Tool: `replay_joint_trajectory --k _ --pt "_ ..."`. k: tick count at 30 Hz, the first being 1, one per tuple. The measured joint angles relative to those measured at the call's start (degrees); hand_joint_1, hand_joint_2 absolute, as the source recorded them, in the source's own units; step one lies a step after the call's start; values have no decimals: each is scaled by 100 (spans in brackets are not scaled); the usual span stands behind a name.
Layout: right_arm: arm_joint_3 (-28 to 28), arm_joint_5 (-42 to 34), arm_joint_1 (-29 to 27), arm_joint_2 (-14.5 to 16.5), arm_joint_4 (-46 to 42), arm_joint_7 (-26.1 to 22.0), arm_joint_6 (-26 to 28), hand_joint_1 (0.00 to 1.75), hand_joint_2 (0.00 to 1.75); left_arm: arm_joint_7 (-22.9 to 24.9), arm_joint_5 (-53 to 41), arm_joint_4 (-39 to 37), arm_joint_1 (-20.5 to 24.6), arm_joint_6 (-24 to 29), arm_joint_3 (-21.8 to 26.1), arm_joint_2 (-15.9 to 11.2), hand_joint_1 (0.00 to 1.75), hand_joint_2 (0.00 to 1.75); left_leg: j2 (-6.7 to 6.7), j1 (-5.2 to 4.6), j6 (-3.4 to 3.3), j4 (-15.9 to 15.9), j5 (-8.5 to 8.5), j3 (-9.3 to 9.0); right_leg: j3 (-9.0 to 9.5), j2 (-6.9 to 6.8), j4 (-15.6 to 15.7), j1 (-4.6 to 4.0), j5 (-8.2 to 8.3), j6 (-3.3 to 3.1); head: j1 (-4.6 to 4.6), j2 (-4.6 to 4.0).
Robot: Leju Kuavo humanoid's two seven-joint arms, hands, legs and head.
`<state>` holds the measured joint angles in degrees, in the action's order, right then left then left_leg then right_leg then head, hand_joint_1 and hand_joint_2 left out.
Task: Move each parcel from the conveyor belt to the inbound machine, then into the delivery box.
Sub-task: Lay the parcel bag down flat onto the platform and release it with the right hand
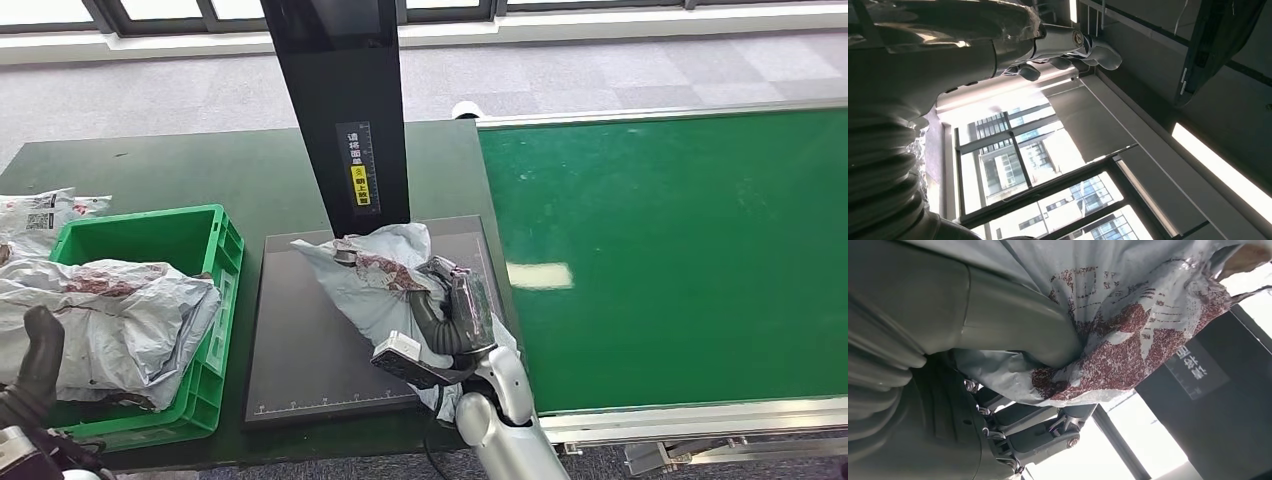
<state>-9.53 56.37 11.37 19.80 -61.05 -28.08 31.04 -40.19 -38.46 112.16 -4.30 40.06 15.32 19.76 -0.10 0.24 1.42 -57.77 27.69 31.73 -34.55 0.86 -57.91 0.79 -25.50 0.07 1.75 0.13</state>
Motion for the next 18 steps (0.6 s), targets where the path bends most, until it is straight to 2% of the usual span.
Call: replay_joint_trajectory --k 1,6,18 --pt "0 20 5 0 39 42 0 0 175 0 -2 -12 3 0 -3 0 0 175 0 0 0 0 0 0 0 0 0 0 0 0 1 0" --pt "0 214 50 0 342 329 7 0 175 -1 -41 -90 25 0 -34 -1 0 175 0 -1 0 0 0 0 0 0 0 1 0 0 1 0" --pt "0 188 81 -2 637 267 126 0 175 -1 -143 -167 49 0 -129 -3 0 175 0 0 0 0 0 -1 0 0 0 0 0 0 1 0"
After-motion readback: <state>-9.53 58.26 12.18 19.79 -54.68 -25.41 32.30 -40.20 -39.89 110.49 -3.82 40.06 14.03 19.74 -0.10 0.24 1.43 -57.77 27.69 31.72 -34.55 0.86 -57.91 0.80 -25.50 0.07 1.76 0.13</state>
